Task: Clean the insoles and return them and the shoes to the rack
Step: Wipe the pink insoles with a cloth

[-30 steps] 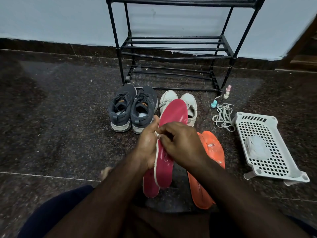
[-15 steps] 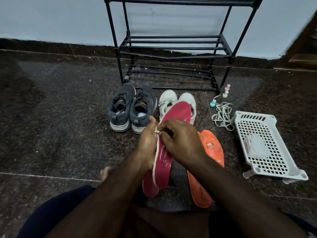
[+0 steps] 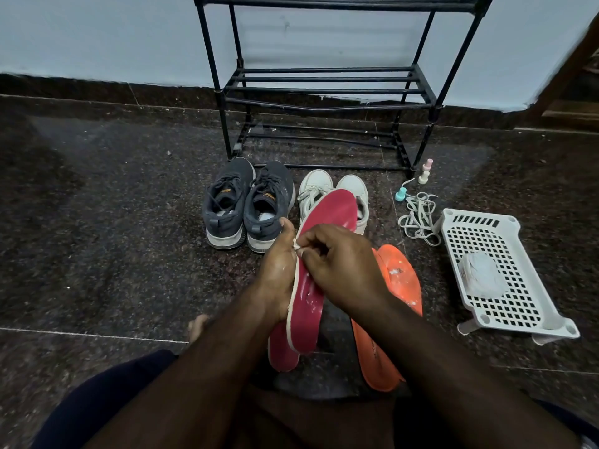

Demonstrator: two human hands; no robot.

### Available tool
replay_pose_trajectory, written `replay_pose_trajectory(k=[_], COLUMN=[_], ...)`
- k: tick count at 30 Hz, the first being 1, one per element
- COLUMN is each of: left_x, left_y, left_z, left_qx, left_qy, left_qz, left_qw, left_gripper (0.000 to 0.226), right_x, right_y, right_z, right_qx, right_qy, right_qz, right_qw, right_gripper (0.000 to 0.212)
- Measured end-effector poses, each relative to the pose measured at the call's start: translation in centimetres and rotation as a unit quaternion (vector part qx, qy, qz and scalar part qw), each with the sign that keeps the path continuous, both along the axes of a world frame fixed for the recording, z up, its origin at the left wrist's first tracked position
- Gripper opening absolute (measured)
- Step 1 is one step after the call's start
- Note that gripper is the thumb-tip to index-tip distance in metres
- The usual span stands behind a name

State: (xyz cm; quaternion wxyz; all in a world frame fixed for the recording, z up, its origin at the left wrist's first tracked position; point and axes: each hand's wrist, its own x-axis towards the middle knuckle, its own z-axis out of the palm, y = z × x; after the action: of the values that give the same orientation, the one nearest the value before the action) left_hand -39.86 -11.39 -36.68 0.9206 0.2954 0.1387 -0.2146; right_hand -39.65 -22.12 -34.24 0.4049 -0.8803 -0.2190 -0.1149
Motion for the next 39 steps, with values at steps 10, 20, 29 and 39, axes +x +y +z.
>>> replay_pose_trajectory(k=[10, 20, 29, 39], left_x=[-0.1, 0.2, 0.2, 0.0], left_y=[-0.6, -0.4, 0.4, 0.5], left_z=[-0.2, -0.6, -0.3, 0.4], left_qx=[0.025, 0.09, 0.101, 0.082], left_qy=[0.006, 0.004, -0.031, 0.001], left_qz=[0.011, 0.017, -0.032, -0.014], left_qw=[1.0, 0.996, 0.994, 0.997], left_gripper=[0.073, 0.073, 0.083, 0.073], right_x=[0.5, 2.2, 3.7, 3.7], right_y=[-0.3, -1.0, -4.4, -4.8], right_z=[0.0, 0.0, 3.6, 2.2], right_qx=[-0.009, -0.023, 0.309, 0.075], right_qy=[0.015, -0.069, 0.159, 0.029], right_qz=[-0.008, -0.045, -0.036, -0.054], right_qw=[1.0, 0.996, 0.937, 0.995], right_gripper=[0.017, 0.018, 0.026, 0.015])
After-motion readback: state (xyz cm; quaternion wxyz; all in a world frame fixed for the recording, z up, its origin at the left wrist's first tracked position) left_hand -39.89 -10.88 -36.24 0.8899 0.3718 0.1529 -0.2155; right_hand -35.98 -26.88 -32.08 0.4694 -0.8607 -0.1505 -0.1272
